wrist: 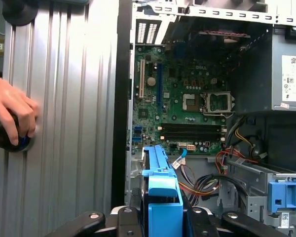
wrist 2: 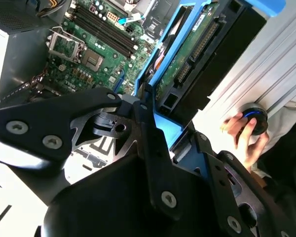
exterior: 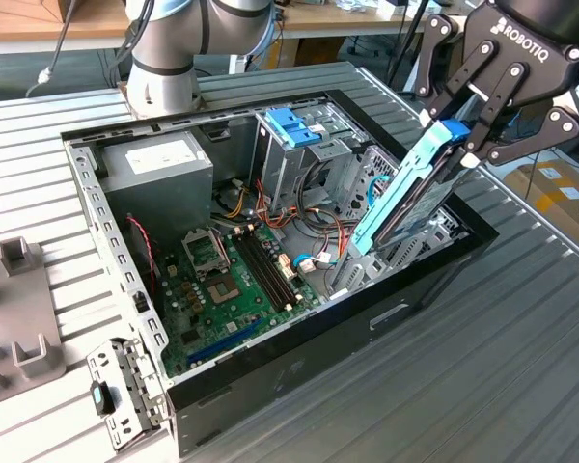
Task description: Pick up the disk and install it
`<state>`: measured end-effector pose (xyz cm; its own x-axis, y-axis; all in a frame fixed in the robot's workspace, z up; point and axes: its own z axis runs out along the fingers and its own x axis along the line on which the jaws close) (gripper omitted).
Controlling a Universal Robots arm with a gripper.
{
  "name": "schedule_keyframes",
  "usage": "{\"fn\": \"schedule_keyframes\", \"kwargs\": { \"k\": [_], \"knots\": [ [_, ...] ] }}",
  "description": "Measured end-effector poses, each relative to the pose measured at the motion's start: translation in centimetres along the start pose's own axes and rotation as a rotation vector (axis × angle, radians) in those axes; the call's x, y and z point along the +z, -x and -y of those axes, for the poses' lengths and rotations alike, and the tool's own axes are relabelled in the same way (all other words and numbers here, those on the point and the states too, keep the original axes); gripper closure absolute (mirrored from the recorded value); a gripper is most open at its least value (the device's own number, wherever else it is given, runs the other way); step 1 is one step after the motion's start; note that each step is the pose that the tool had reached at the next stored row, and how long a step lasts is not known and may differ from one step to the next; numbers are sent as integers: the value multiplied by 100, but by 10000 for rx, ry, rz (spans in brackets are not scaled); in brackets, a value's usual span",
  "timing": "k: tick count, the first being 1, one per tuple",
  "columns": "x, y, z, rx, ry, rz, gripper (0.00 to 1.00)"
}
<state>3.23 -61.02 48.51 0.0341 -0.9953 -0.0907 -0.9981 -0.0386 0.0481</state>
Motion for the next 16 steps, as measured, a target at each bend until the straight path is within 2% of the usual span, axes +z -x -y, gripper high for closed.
{"fn": "schedule_keyframes", "kwargs": {
  "k": [7,16],
  "knots": [
    [7,-1,10,-2,1,-4,63],
    [30,-4,70,-1,1,-11,63]
  ]
}}
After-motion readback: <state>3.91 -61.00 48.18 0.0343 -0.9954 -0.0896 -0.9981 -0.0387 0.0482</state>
